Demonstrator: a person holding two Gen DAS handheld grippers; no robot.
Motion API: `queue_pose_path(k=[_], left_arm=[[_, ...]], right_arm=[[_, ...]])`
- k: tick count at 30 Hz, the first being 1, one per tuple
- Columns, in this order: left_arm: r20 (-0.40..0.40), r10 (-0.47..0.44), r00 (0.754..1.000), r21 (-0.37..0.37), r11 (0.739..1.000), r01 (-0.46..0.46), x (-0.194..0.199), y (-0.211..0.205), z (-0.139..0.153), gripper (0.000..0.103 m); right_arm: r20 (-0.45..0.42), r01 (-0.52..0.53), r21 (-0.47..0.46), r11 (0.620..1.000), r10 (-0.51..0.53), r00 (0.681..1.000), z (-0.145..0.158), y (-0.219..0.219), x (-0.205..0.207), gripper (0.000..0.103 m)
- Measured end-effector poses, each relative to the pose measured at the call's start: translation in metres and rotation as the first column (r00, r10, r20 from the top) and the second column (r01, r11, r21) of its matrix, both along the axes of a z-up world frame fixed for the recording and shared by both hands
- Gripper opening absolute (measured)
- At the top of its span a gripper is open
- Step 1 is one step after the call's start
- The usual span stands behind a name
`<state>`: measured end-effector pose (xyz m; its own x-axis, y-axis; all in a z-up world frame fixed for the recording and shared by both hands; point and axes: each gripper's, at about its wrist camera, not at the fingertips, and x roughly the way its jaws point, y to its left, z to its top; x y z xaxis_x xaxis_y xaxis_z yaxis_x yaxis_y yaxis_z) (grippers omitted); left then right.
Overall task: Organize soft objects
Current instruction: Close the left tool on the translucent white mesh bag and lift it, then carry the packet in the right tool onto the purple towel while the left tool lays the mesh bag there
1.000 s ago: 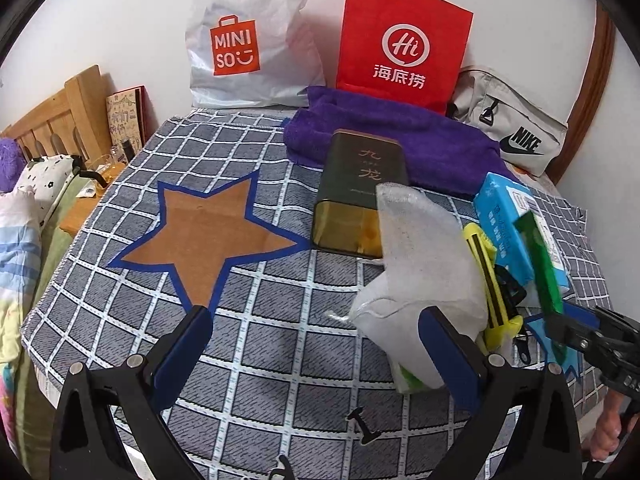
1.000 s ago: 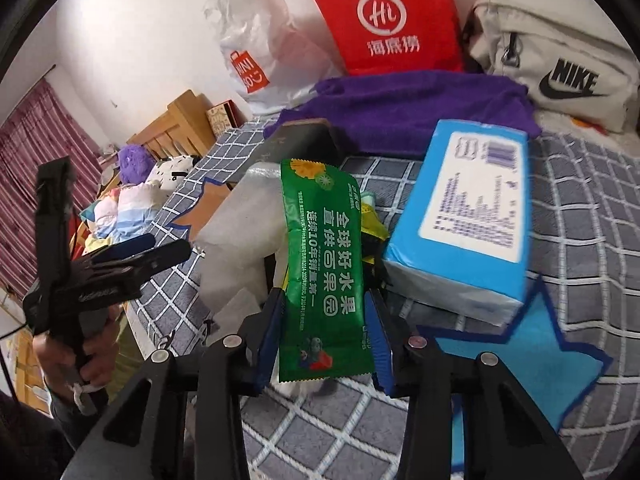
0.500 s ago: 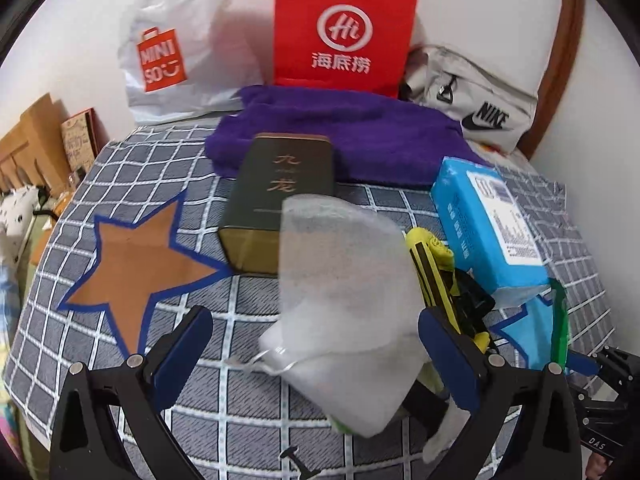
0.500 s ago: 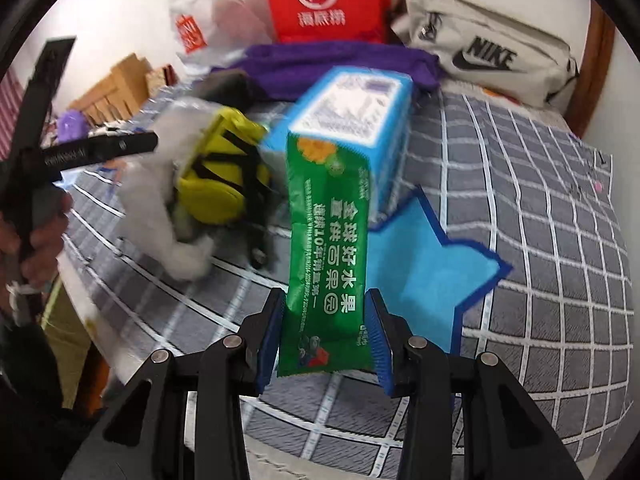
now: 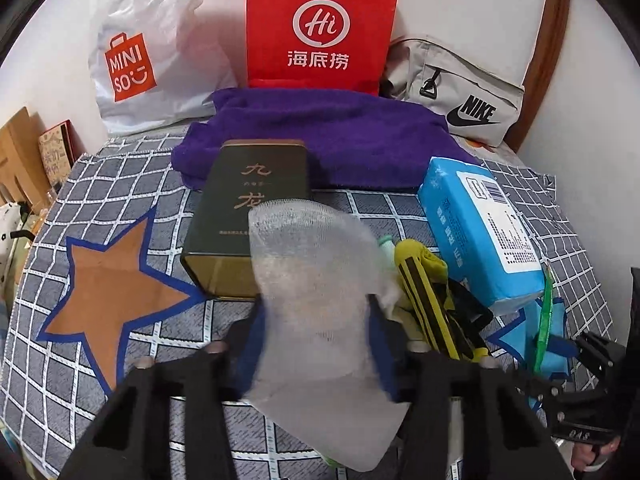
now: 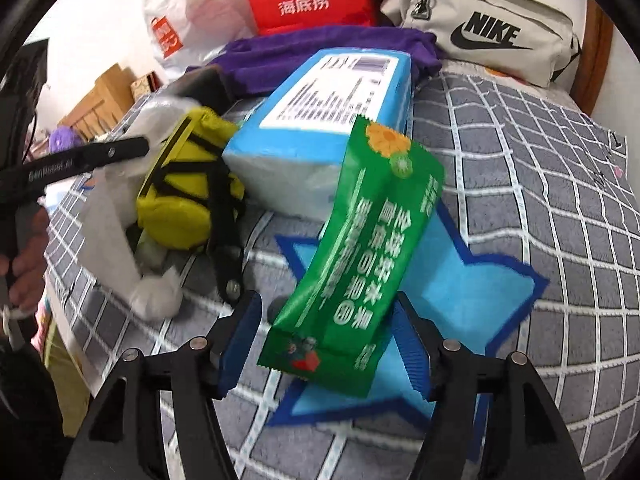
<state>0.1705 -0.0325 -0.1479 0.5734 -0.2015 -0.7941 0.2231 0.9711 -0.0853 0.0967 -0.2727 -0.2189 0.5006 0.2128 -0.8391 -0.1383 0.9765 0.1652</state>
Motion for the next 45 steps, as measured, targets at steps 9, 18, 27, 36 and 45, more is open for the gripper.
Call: queue_pose_path(k=[9,18,27,36,45], left_arm=[[0.021,0.004,1.0,-0.065,0.998,-0.003,-0.007,0.019,0.012,0.012],[0.061,0.025,0.998,-0.082,0.996,-0.02,-0.019,0.029,0.026,0.009],[0.08,0.057,0.995,-0.113,0.992,-0.048,-0.026,0.046,0.045,0.008],[0.08,0.078,0.994,-0.12,0.99,-0.068,-0.017,0.052,0.062,0.008],[0.064,0.103,0.993,-0.097,0.991,-0.096,0.009,0.052,0.071,0.008]], right_arm=[[0.013,-0.004,0.01,1.0,0.004,1.0,0.005,-0.003,-0.006,0.051],[0.054,0.005,0.047,0.999,-0.007,0.999,0.028,-0.011,-0.029,0.047],[0.115,-0.001,0.029,1.0,-0.002,0.993,0.063,-0.006,-0.031,0.047],[0.146,-0.004,0.025,1.0,0.0,0.989,0.089,-0.003,-0.01,0.047],[0.169,-0.015,0.015,1.0,0.012,0.986,0.111,-0.001,0.033,0.047]])
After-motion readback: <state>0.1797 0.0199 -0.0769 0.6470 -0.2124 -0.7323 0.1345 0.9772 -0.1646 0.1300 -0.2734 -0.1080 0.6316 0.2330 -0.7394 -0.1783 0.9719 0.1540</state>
